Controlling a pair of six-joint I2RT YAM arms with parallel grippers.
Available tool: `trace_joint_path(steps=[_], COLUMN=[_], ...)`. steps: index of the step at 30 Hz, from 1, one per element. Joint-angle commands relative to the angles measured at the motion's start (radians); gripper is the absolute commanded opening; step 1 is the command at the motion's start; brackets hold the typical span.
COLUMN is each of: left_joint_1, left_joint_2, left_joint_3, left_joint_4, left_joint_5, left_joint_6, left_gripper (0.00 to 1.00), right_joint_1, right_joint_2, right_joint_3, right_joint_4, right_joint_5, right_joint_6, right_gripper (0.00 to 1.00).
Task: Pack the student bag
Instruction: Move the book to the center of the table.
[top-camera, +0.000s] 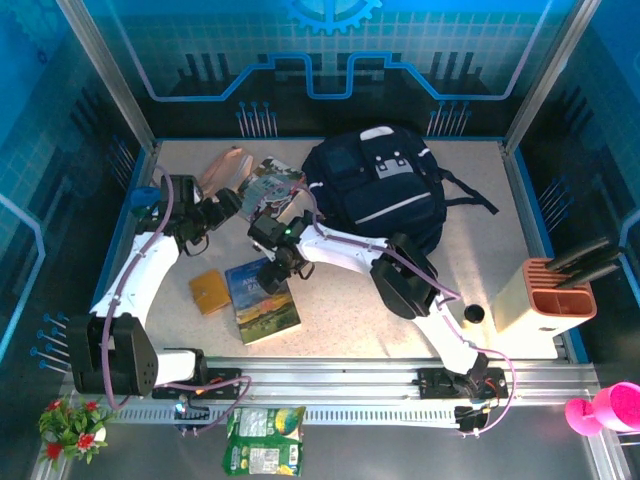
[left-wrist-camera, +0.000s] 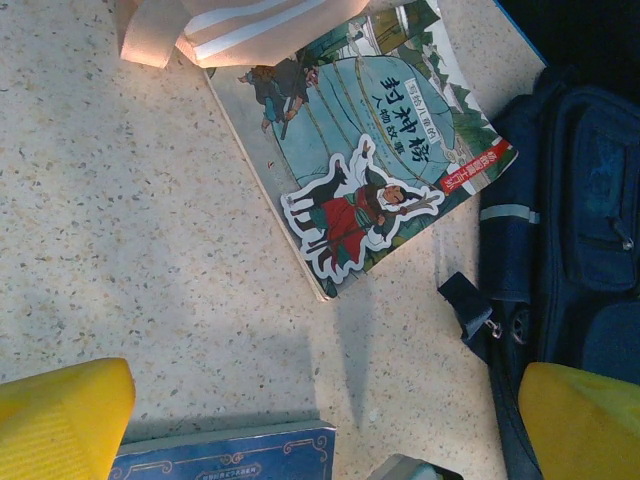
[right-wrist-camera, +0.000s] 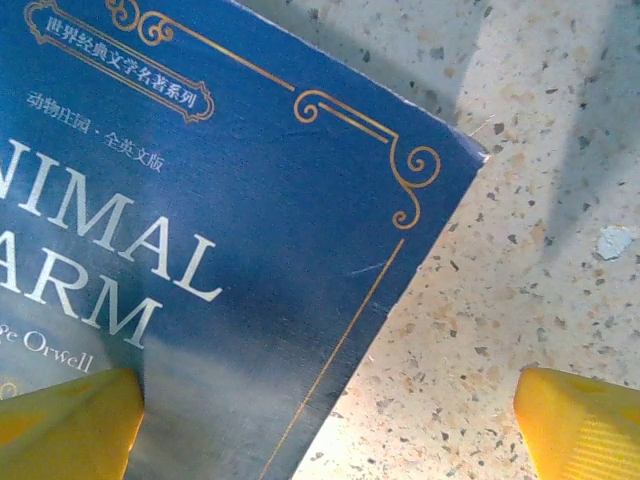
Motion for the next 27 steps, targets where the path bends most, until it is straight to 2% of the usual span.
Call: trace_joint_path(steps=[1, 13, 20, 24, 27], left_joint_1=[0.010, 0.009, -0.003, -0.049, -0.095], left_joint_2=[-0.012, 0.054, 0.065, 0.039, 0.033], left_joint_3=[-0.012, 0.022, -0.042, -0.135, -0.195], left_joint_4=[-0.016, -0.043, -0.032, -0.020, -0.022], left_joint_5=[0.013, 0.116, 0.249, 0.284, 0.300], left_joint_6=[0.001, 0.034, 0.028, 0.023, 0.021], left_gripper=[0.99, 0.99, 0.99, 0.99, 0.99], right_joint_1=[0.001, -0.188, -0.221, -0.241, -0.255], right_joint_2=[0.027, -0.072, -0.236, -0.312, -0.338], right_joint_3=[0.014, -0.120, -0.246, -0.358, -0.415], right_joint_4=[-0.082, -0.062, 0.072, 0.188, 0.234], right_joint_5=[0.057, 0.126, -0.054, -0.166, -0.193], right_joint_6=[-0.023, 0.020, 0.140, 0.267, 0.347], right_gripper=[0.96, 0.93, 0.92, 0.88, 0.85])
